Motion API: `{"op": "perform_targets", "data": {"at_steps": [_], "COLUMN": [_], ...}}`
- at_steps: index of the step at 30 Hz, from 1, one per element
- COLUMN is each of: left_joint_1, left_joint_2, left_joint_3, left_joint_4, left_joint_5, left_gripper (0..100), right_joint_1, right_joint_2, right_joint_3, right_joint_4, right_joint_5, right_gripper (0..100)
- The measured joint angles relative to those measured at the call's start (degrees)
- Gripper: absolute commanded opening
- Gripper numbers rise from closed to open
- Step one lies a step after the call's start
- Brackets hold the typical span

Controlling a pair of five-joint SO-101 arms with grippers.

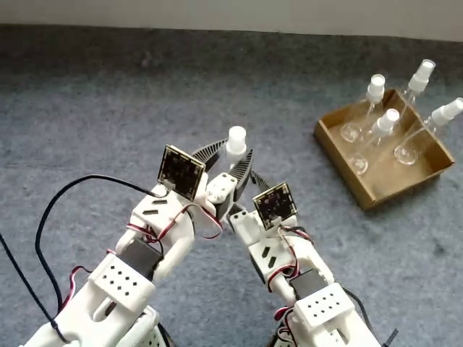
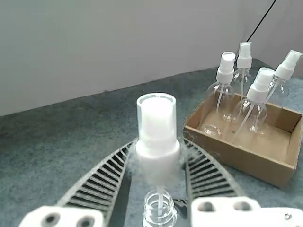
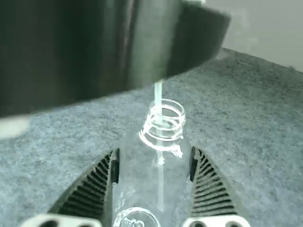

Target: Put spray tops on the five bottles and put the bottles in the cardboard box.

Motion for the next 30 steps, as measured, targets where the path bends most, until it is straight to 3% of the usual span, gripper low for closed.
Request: {"op": "perform_targets", "data": {"at_steps": [19, 30], "left_joint_1": [0.0, 0.1], "left_joint_2": [5.8, 6.3], "left_joint_3": [1.5, 6.9], "left_joint_4": [-0.5, -7.4], "left_joint_5": [-0.1, -3.3], "left_gripper": [4, 4], "right_joint_1": [0.0, 0.0], "right_joint_2": [0.1, 0.2], "right_joint_3": [0.0, 0.0], "right_joint_4": [0.1, 0.2], "right_joint_5": [0.0, 0.0], "right_gripper": [4.1, 4.1]}}
